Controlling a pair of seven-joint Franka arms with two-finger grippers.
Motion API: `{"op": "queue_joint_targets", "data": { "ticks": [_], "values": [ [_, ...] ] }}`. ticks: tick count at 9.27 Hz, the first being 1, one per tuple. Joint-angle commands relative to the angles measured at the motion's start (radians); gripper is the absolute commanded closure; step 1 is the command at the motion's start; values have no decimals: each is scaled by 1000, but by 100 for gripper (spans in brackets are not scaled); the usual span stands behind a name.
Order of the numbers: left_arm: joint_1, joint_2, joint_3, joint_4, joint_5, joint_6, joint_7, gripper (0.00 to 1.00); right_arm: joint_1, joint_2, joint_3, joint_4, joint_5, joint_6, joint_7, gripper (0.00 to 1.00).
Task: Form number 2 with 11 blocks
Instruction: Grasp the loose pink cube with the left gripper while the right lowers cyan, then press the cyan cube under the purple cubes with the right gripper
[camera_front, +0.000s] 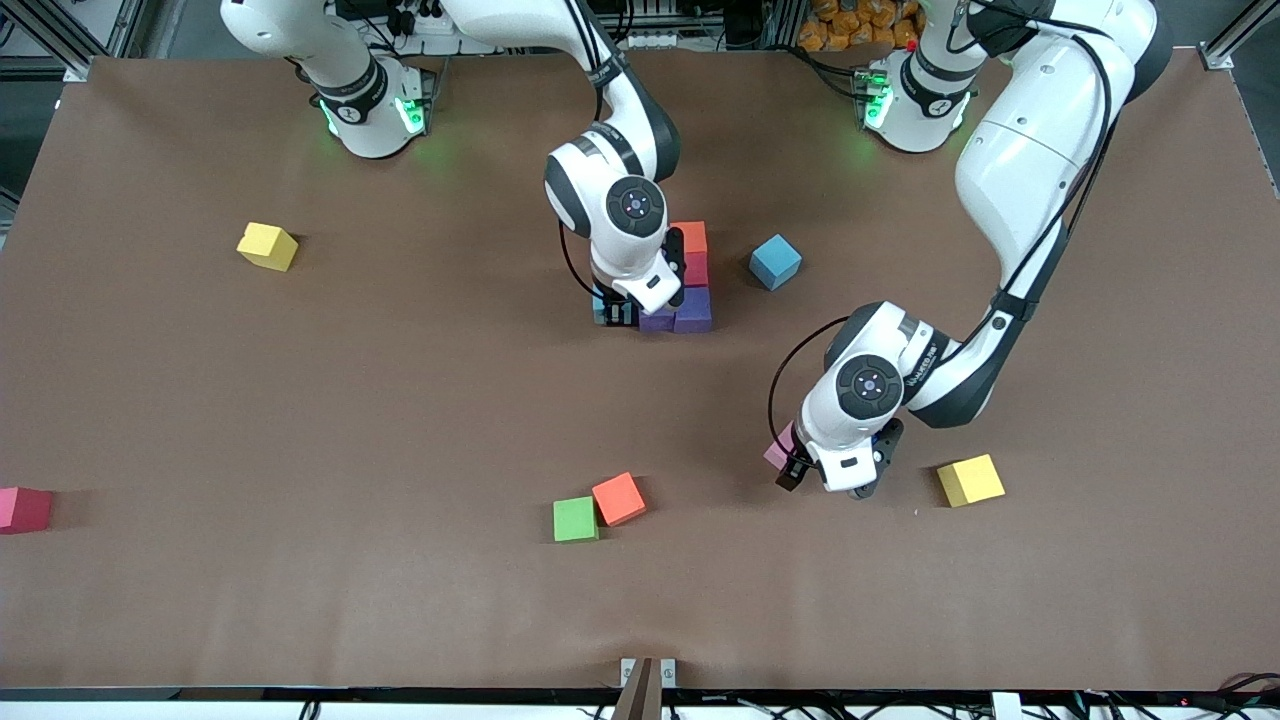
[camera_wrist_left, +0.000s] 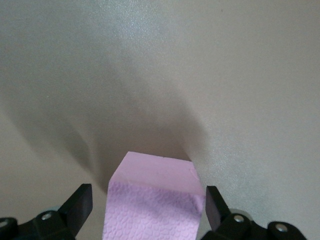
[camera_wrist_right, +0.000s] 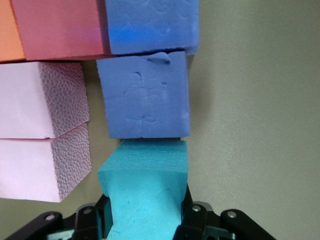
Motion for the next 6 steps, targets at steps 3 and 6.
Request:
{"op": "queue_joint_targets", "data": {
  "ticks": [3, 6],
  "values": [
    [-11, 12, 8, 22, -12, 3, 10, 0, -12, 4, 17, -21, -17, 42, 23, 100],
    [-11, 15, 8, 20, -12, 3, 12, 17, -26, 13, 39, -21, -14, 62, 26, 100]
  ]
}}
